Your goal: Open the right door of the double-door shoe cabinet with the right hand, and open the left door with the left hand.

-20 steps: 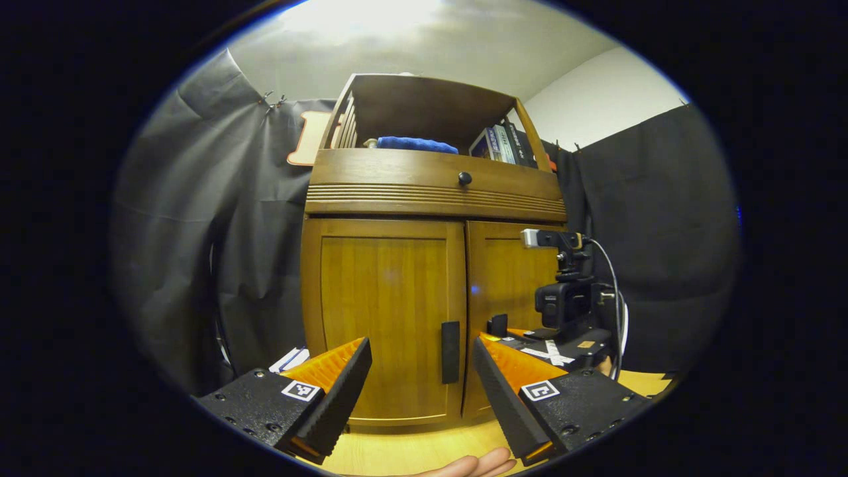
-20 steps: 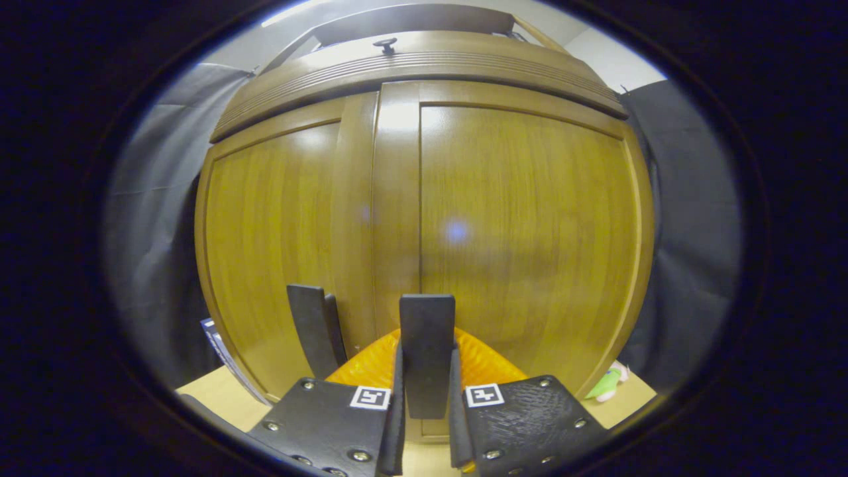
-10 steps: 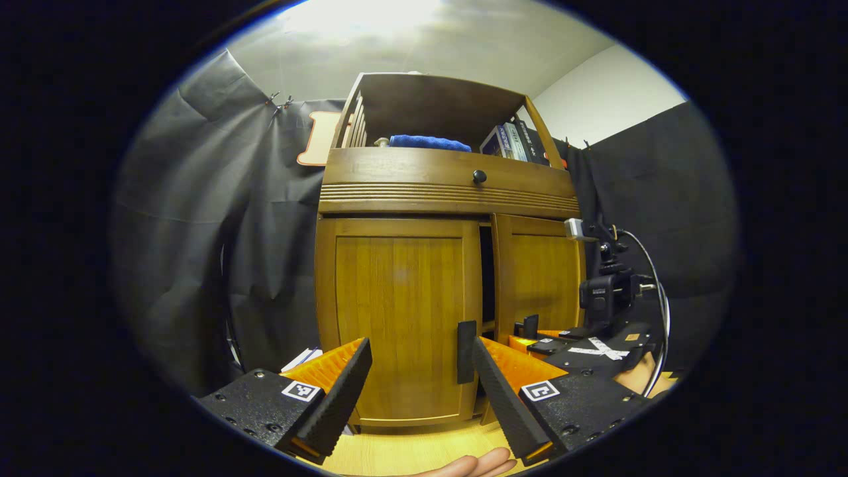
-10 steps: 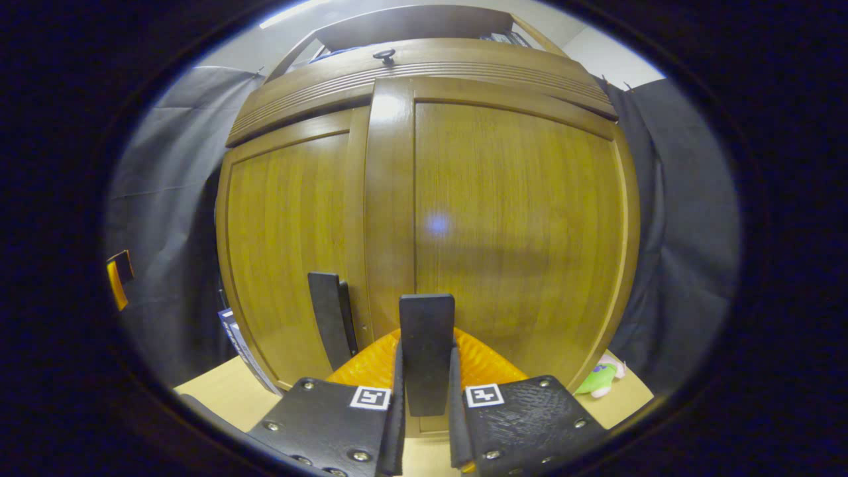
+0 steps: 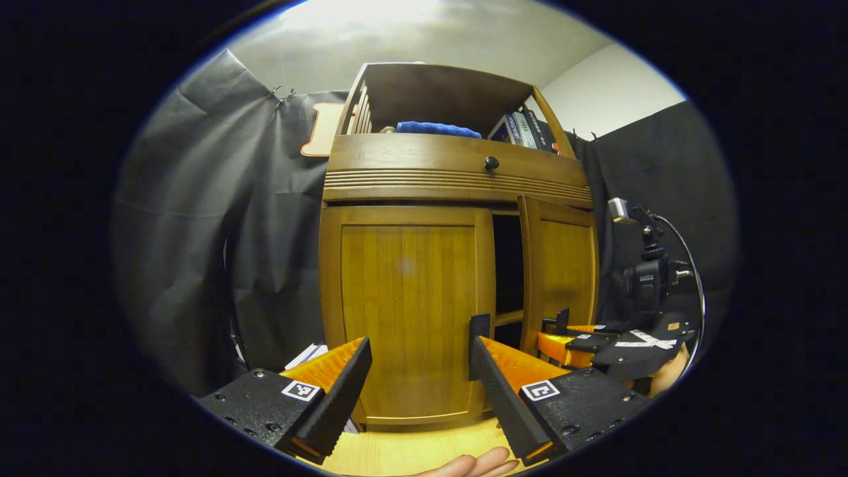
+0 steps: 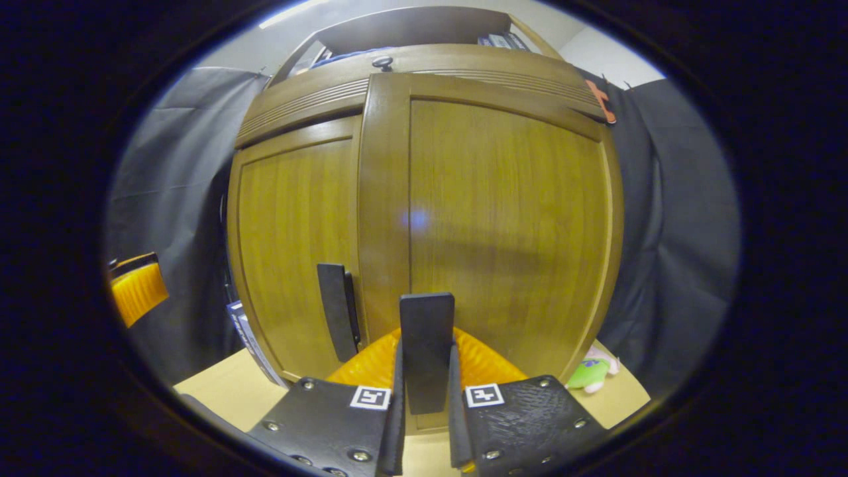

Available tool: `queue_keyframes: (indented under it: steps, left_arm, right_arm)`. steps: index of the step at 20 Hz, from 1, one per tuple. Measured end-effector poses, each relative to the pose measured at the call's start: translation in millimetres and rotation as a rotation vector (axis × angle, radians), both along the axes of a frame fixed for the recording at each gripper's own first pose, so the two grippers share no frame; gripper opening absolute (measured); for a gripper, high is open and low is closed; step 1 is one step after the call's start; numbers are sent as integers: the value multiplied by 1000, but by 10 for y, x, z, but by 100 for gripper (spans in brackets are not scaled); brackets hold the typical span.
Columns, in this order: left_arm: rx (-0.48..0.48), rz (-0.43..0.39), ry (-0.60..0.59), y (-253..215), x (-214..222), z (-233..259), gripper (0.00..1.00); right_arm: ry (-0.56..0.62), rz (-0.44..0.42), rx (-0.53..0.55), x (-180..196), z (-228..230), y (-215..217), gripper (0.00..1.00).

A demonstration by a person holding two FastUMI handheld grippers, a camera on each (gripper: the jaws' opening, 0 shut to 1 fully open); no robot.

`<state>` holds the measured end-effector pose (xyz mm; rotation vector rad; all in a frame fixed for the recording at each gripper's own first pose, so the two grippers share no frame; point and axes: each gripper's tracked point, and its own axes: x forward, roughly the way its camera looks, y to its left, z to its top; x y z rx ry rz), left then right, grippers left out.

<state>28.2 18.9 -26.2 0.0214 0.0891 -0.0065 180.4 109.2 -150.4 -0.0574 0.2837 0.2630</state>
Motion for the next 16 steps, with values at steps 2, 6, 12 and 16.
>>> queue_keyframes:
  steps: [2, 6, 12, 16]
  left_arm:
    - [-3, -2, 0, -4, -2, 4, 91]
    - [-1, -1, -3, 2, 9, 24, 90]
    - [2, -3, -5, 22, -8, 39, 95]
    - [-8, 2, -22, 99, -85, 101, 91]
  right_arm:
    - [2, 0, 5, -59, 15, -39, 27]
    - [-1, 5, 5, -195, 48, -151, 27]
    - [-12, 3, 8, -403, 98, -357, 27]
    - [-12, -17, 19, -520, 132, -520, 27]
